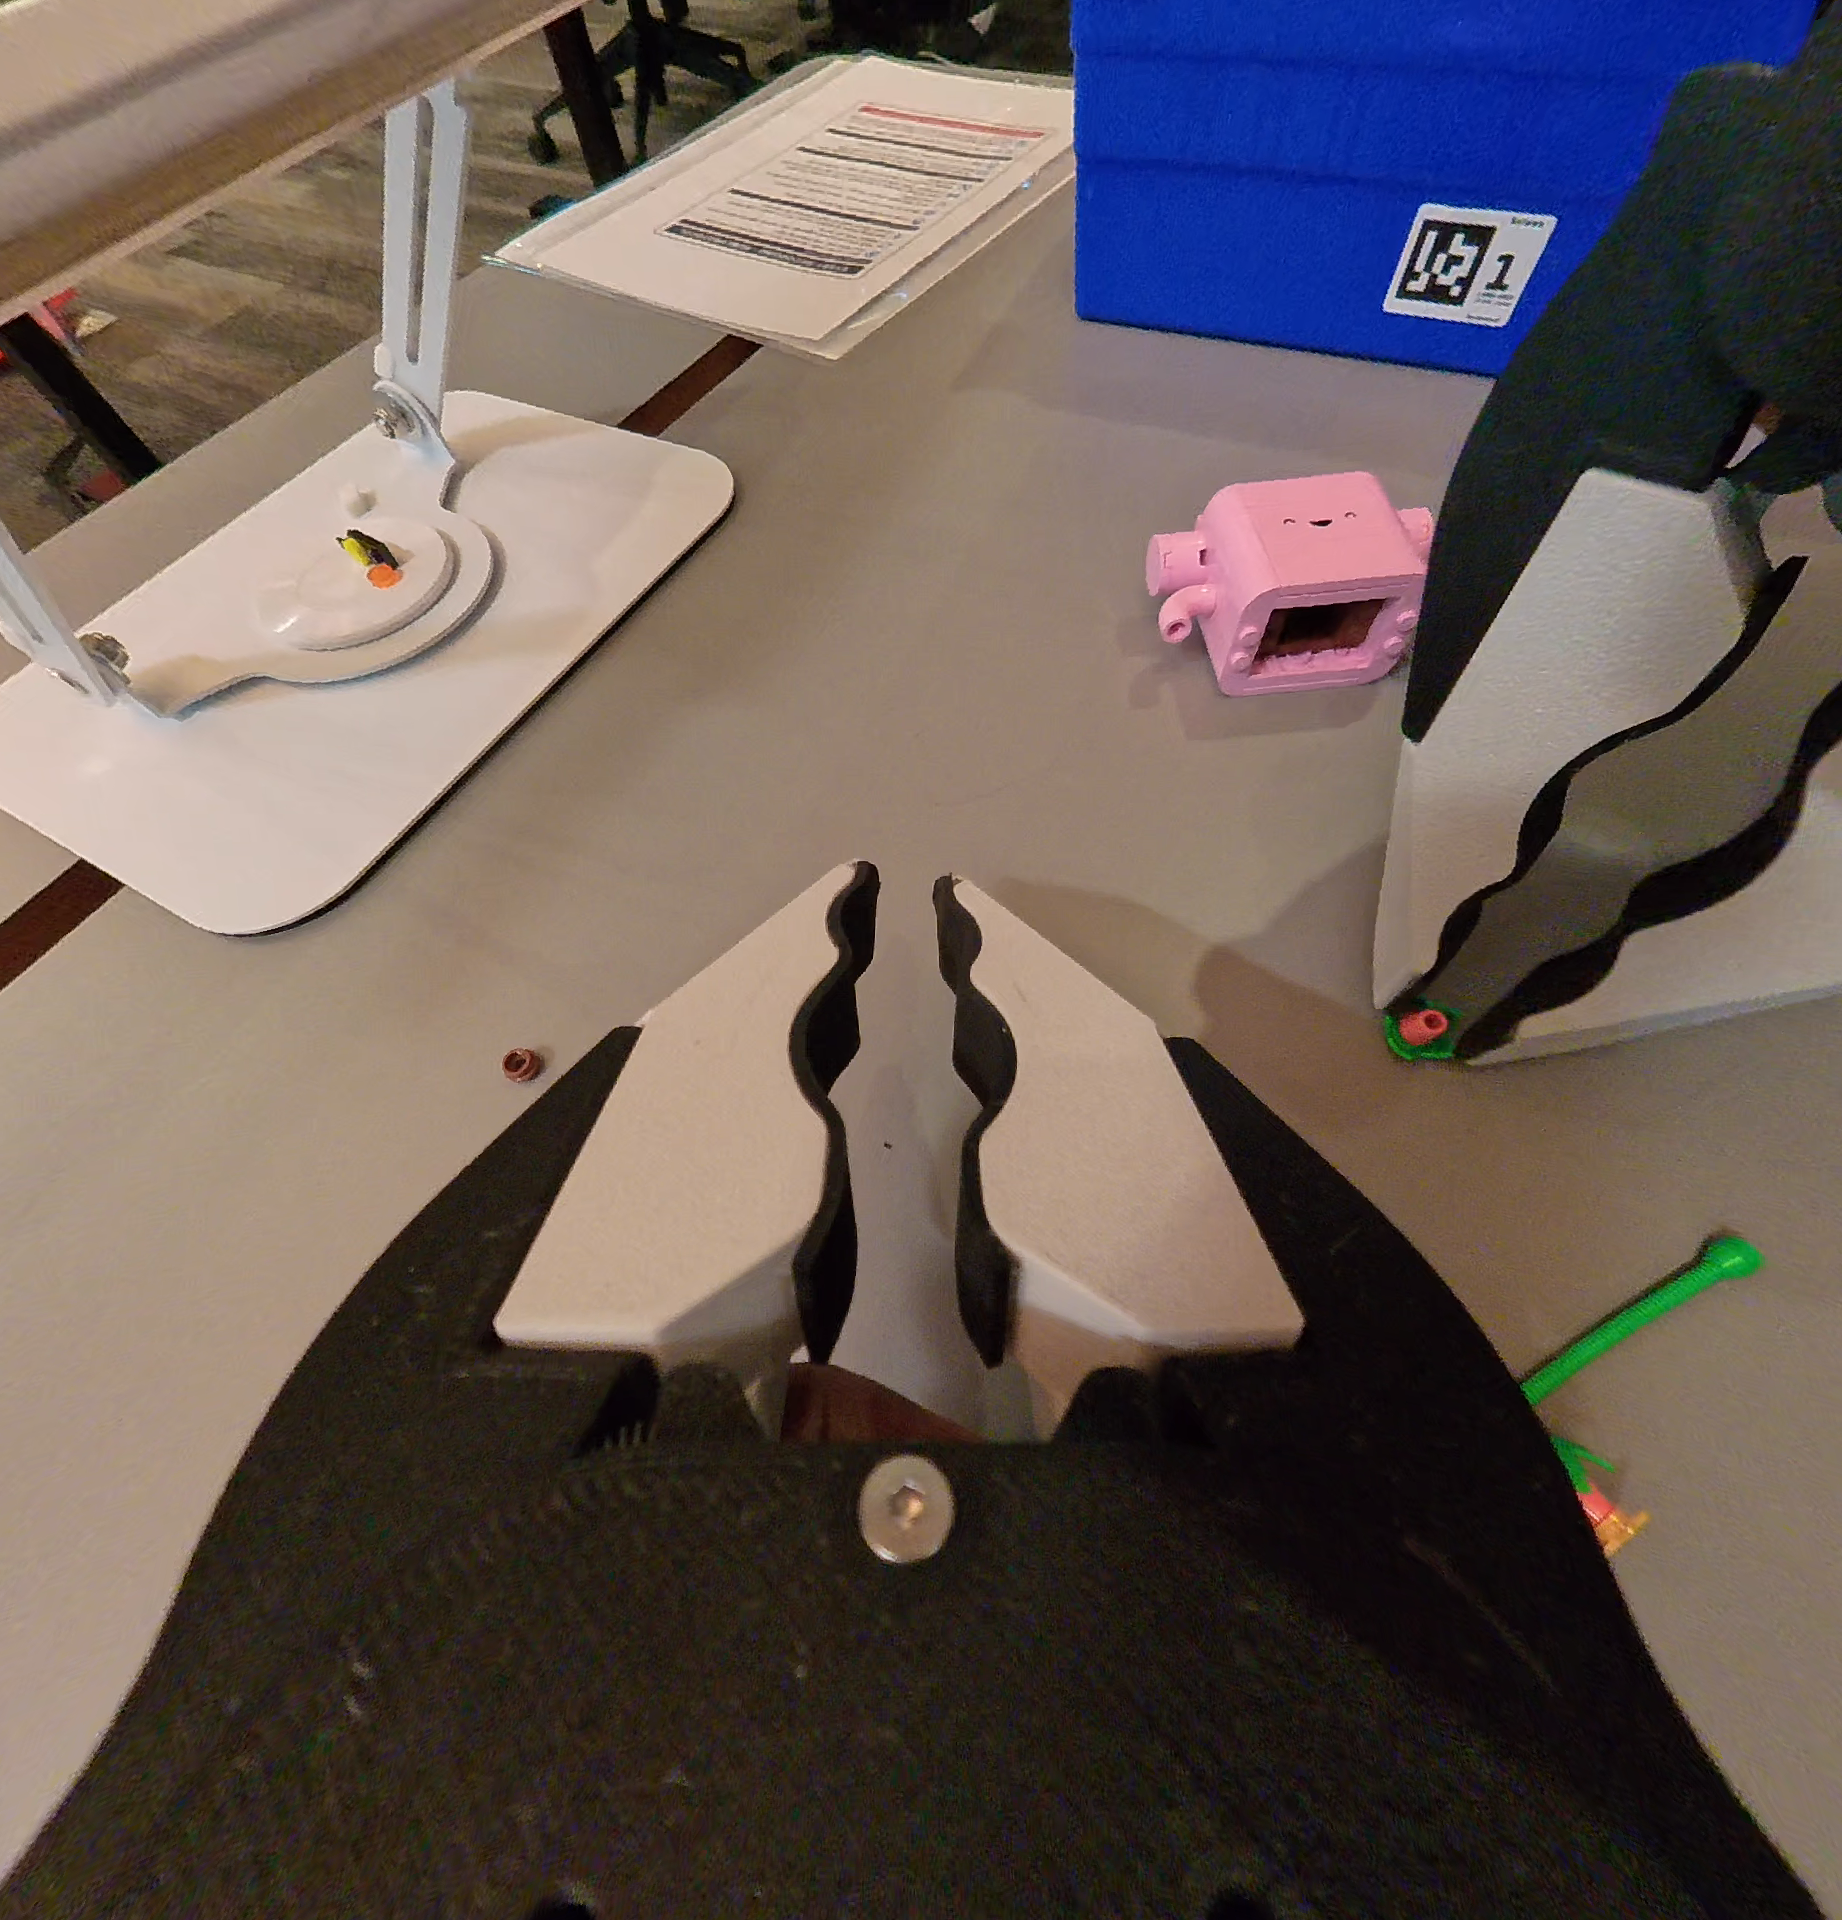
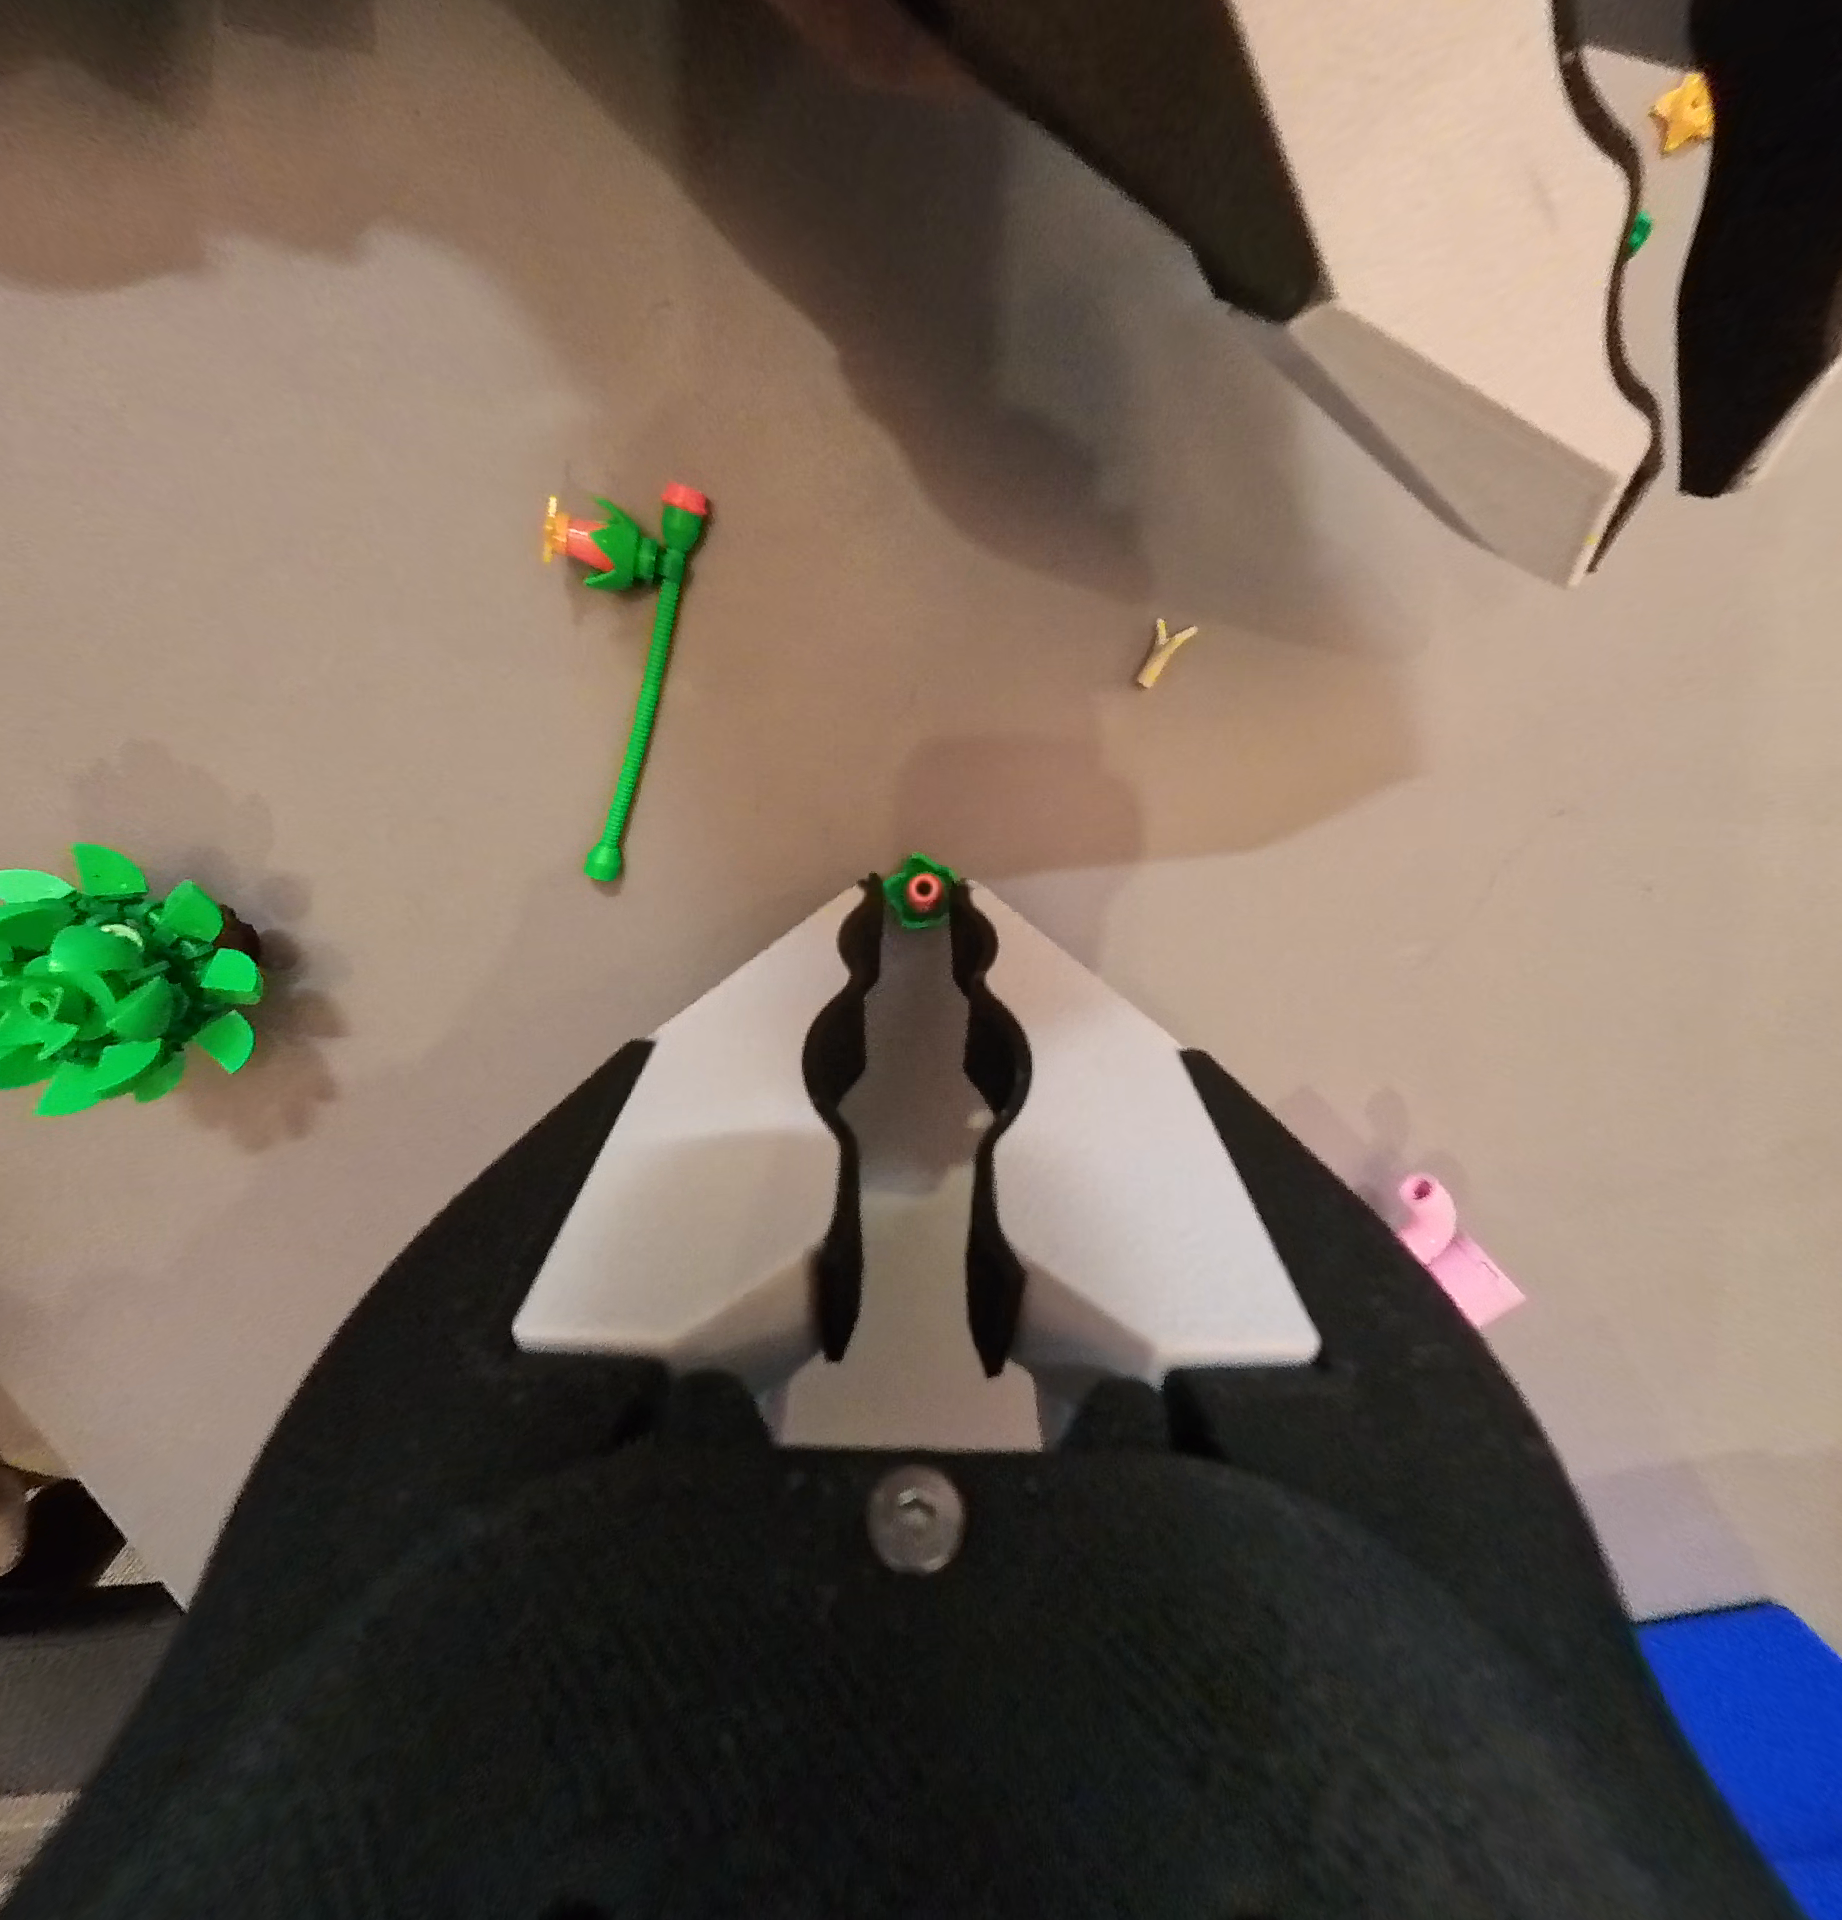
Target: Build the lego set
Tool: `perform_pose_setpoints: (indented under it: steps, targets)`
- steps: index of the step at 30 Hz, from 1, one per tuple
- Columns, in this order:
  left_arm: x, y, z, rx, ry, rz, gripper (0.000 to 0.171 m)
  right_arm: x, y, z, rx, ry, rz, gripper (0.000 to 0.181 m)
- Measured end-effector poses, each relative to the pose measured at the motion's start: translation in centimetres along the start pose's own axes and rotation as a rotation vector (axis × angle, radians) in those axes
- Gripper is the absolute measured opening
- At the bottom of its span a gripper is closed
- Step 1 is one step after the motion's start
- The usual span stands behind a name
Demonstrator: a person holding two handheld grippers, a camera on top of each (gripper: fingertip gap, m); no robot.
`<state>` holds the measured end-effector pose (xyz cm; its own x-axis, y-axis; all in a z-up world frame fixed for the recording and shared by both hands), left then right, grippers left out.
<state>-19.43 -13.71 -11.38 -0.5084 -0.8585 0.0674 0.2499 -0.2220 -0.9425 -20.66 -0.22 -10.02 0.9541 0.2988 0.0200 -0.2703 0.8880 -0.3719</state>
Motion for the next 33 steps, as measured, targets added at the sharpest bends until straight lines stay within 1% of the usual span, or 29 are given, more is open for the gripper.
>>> perform_pose_setpoints:
  steps: [12, 16, 33]
  targets:
    - [0.1, 0.0, -0.1, 0.004, 0.005, 0.006, 0.009, -0.6, -0.1, 1.1, -0.038, 0.008, -0.004, 0.008]
    - [0.2, 0.0, -0.1, 0.004, 0.009, 0.013, 0.009, -0.7, 0.2, 0.9, -0.038, -0.039, -0.031, 0.005]
    - [0.1, 0.0, -0.2, 0.014, 0.007, 0.003, 0.009, -0.8, 0.0, 0.5, -0.018, -0.051, -0.021, 0.003]
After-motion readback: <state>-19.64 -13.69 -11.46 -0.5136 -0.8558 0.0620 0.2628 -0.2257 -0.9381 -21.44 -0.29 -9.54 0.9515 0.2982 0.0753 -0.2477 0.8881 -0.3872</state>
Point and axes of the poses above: each gripper's, where its closed fingertips meet, z back along the fingers, y out of its underside, x = y × z across the jaws, the point moved 10 cm from there along z, back along the fingers, and after that the axes turned 9 degrees about -x, right-handed, at the moved point
